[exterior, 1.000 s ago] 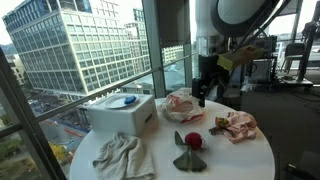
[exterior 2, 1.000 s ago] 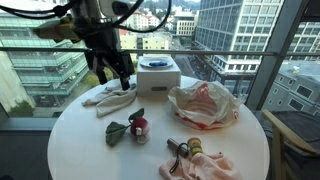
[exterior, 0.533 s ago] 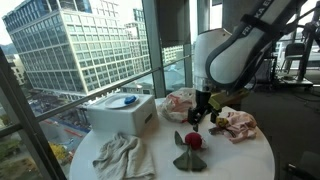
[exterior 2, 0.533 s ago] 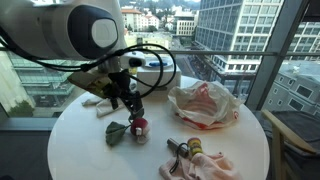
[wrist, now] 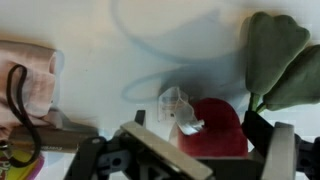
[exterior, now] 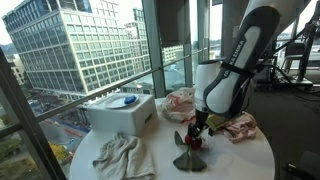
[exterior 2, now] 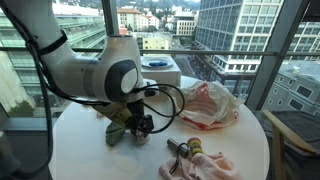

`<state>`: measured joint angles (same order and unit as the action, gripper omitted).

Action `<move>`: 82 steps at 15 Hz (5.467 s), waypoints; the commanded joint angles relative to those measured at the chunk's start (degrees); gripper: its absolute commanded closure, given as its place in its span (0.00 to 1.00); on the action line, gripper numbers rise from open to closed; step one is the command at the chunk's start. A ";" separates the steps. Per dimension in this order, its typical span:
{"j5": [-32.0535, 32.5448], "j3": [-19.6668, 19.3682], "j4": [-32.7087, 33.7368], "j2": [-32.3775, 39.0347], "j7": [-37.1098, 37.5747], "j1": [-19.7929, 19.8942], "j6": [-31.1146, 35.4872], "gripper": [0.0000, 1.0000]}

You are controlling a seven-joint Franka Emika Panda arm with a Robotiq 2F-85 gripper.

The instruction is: Put the turnip plushie, the yellow container, the brown object and the peach shirt in the plastic

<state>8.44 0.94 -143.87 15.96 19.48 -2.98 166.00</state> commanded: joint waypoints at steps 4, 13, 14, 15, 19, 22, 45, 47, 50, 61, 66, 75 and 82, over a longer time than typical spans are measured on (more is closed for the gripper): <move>-1.87 -3.78 9.98 9.64 -2.18 -4.69 0.46 0.26; 0.47 -8.09 13.15 6.55 -0.38 -10.13 -7.83 0.93; 1.99 -9.36 14.13 5.95 0.44 -11.15 -9.55 0.97; 4.45 -11.08 15.75 5.79 1.38 -12.14 -11.43 0.98; 14.97 -16.18 23.79 6.35 5.48 -13.10 -16.58 0.95; 21.46 -18.22 30.37 7.11 7.33 -12.00 -18.47 0.94; 24.23 -18.46 46.47 19.73 9.64 -7.79 -17.97 0.23; 24.16 -19.34 41.14 13.92 11.55 -10.03 -20.32 0.09; 25.51 -18.98 32.10 5.32 15.07 -11.27 -23.94 0.00; 13.62 -9.85 -0.02 -12.63 -2.57 1.55 -17.70 0.00; 15.40 -11.00 0.42 -8.78 -6.79 5.71 -12.77 0.00; 13.07 -11.46 9.97 4.37 -15.23 7.99 -5.77 0.00; 10.18 -10.94 18.34 13.26 -21.12 9.84 -6.06 0.02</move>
<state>21.21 -10.36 -129.21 25.74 2.40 5.60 159.20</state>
